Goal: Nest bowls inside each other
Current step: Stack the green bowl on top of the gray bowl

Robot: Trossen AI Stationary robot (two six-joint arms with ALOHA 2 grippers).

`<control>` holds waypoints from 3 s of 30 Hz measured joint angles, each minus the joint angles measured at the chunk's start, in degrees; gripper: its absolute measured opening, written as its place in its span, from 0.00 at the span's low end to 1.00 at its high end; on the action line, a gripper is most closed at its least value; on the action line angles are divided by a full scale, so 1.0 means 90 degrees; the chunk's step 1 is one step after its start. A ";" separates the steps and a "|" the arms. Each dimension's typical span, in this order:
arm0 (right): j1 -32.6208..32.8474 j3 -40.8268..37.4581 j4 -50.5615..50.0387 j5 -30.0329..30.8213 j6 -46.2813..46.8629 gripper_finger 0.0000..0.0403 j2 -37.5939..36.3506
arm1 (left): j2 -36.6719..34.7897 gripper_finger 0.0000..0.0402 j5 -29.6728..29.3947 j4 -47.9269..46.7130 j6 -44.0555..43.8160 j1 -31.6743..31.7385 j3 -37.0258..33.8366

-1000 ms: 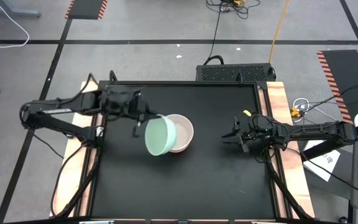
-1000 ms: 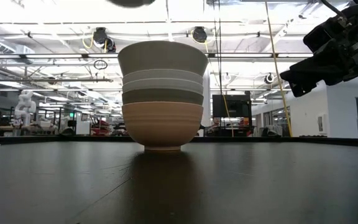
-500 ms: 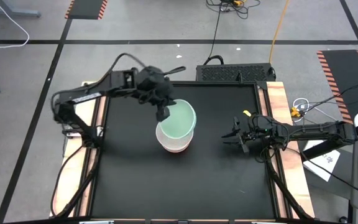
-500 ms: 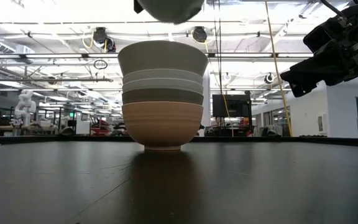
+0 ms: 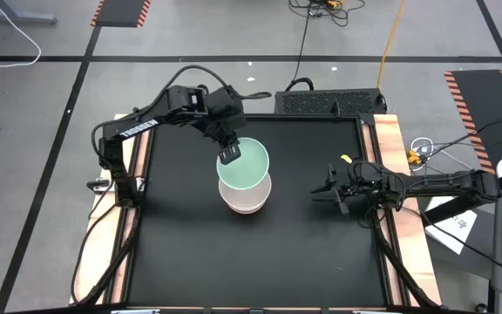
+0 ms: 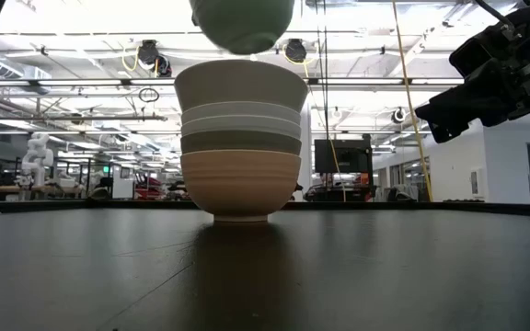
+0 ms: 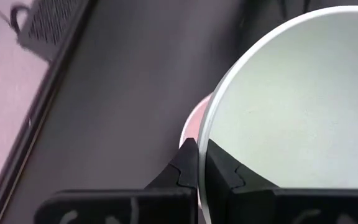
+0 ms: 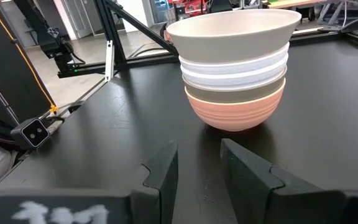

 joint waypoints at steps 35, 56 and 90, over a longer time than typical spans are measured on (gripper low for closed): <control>0.0000 -0.0002 -0.0089 0.0002 -0.0039 0.28 0.0029 | 0.1043 0.01 0.0604 -0.0179 0.0155 -0.0114 -0.0255; -0.0001 -0.0002 -0.0092 0.0001 0.0024 0.28 0.0032 | 0.1040 0.02 0.0567 0.0477 0.0194 -0.0125 -0.1480; 0.0000 -0.0001 -0.0089 0.0000 0.0004 0.28 0.0032 | 0.0989 0.18 0.0611 0.0817 0.0033 -0.0145 -0.1654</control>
